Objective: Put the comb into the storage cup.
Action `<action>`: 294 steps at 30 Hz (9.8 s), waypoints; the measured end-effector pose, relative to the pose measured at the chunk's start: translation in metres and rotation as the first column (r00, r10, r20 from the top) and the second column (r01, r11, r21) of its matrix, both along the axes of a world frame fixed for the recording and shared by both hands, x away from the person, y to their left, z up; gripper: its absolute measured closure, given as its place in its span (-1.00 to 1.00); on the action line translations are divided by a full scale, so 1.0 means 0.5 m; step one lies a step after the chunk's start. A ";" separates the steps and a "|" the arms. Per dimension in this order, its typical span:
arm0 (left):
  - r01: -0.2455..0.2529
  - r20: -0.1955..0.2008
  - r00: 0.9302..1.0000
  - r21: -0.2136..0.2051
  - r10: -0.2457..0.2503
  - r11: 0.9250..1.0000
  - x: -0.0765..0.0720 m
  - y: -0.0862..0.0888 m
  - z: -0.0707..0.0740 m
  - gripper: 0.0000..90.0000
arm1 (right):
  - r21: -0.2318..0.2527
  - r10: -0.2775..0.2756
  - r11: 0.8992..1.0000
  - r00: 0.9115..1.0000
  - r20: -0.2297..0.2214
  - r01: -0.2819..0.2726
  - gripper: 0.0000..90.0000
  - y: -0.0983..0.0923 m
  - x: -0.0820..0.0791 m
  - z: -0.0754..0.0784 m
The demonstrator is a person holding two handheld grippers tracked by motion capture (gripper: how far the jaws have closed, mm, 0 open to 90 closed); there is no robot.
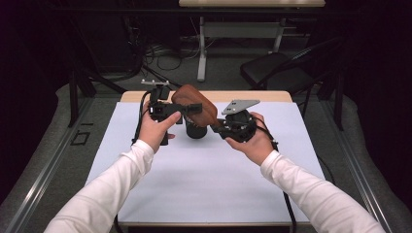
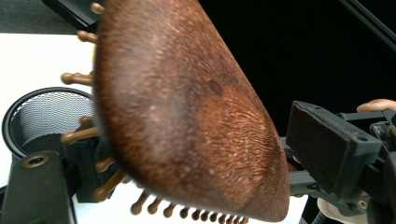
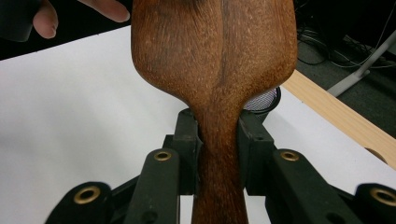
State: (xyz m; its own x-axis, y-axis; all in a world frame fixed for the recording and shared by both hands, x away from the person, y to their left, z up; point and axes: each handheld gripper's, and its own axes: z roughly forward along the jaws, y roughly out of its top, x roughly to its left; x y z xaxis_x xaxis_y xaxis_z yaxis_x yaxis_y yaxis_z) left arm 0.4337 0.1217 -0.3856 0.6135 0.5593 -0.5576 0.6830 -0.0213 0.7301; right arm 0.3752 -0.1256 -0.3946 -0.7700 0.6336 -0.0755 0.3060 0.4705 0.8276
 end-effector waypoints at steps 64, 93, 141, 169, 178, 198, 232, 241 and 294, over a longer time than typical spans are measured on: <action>-0.012 -0.055 0.998 -0.073 0.008 0.997 0.009 0.003 -0.006 -0.35 | 0.007 -0.008 1.000 0.999 0.037 0.007 0.61 0.007 -0.006 -0.011; -0.102 -0.207 0.977 -0.217 0.056 0.971 0.005 0.014 -0.007 -0.03 | -0.002 -0.007 1.000 0.998 0.056 0.007 0.62 0.010 -0.010 -0.026; -0.145 -0.373 0.926 -0.205 0.060 0.968 0.026 0.007 0.008 0.07 | 0.034 -0.008 0.999 0.999 0.038 0.007 0.57 0.001 -0.007 -0.032; -0.198 -0.356 0.927 -0.196 0.119 0.960 0.041 0.015 0.014 0.07 | 0.096 -0.048 0.994 0.998 0.050 0.043 -0.08 -0.012 -0.009 -0.017; -0.217 -0.346 0.928 -0.205 0.136 0.954 0.045 0.027 0.016 0.06 | 0.120 -0.040 0.992 0.997 0.068 0.031 -0.15 -0.025 -0.008 -0.012; -0.253 -0.341 0.924 -0.204 0.174 0.946 0.053 0.054 0.020 0.06 | 0.091 -0.035 0.995 0.996 0.077 0.028 -0.51 -0.026 -0.015 -0.012; -0.311 -0.312 0.919 -0.198 0.241 0.930 0.063 0.083 0.038 0.06 | 0.121 -0.070 0.991 0.996 0.057 0.063 -1.00 -0.053 -0.024 -0.011; -0.327 -0.284 0.922 -0.208 0.263 0.922 0.065 0.093 0.040 0.06 | 0.133 -0.124 0.985 0.989 0.077 0.113 -1.00 -0.056 -0.025 -0.012; -0.462 -0.113 0.886 -0.146 0.449 0.875 0.101 0.131 0.048 0.05 | 0.111 -0.124 0.987 0.990 0.061 0.117 -1.00 -0.059 -0.023 -0.015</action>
State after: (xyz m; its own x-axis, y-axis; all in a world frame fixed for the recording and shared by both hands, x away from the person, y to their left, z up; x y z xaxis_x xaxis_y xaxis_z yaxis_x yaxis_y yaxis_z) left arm 0.4842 0.1874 -0.3618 0.2664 0.6637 -0.6989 0.6398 0.4205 0.6433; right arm 0.3639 -0.1553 -0.4023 -0.6827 0.7288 -0.0517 0.2966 0.3412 0.8920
